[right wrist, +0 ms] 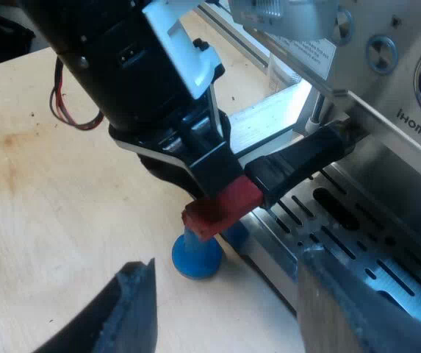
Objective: Put the handle in the coffee machine
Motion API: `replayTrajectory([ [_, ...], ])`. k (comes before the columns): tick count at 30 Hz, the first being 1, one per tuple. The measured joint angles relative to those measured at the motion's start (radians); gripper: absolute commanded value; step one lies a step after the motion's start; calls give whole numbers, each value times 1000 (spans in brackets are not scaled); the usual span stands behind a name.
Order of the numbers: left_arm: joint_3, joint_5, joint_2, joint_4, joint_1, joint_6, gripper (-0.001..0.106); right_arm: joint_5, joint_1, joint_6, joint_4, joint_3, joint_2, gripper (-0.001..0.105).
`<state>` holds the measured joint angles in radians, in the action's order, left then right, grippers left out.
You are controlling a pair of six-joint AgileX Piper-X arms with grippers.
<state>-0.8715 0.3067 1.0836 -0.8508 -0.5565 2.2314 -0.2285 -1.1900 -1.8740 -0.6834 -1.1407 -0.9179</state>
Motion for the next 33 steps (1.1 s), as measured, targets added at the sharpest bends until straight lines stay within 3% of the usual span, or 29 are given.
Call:
replayTrajectory([
  [5,0,-4,-22,-23,0,-67,0,0,0,1,0,0,0,47],
  [7,-4,-11,-48,-48,-2,-170,0,0,0,2,0,0,0,47],
  [13,-15,-11,-89,-89,-5,-285,0,0,0,2,0,0,0,47],
  [17,-17,13,-100,-90,7,-314,0,0,0,12,0,0,0,47],
  [19,-19,19,-104,-90,11,-321,0,0,0,66,-5,0,0,47],
  [20,-21,73,-142,-82,123,-346,0,-3,0,87,-8,0,0,48],
  [21,-24,79,-157,-84,179,-345,0,-8,0,108,-12,0,0,53],
  [24,-26,80,-186,-107,273,-370,0,-20,0,148,-31,0,0,72],
  [27,-27,80,-198,-144,303,-411,0,-31,0,161,-54,0,0,83],
  [28,-27,80,-201,-150,306,-421,0,-31,0,161,-54,0,0,83],
  [30,-27,81,-225,-200,316,-505,0,-31,0,162,-79,0,0,85],
  [33,-27,83,-261,-225,316,-520,0,-31,0,171,-108,0,0,85],
])
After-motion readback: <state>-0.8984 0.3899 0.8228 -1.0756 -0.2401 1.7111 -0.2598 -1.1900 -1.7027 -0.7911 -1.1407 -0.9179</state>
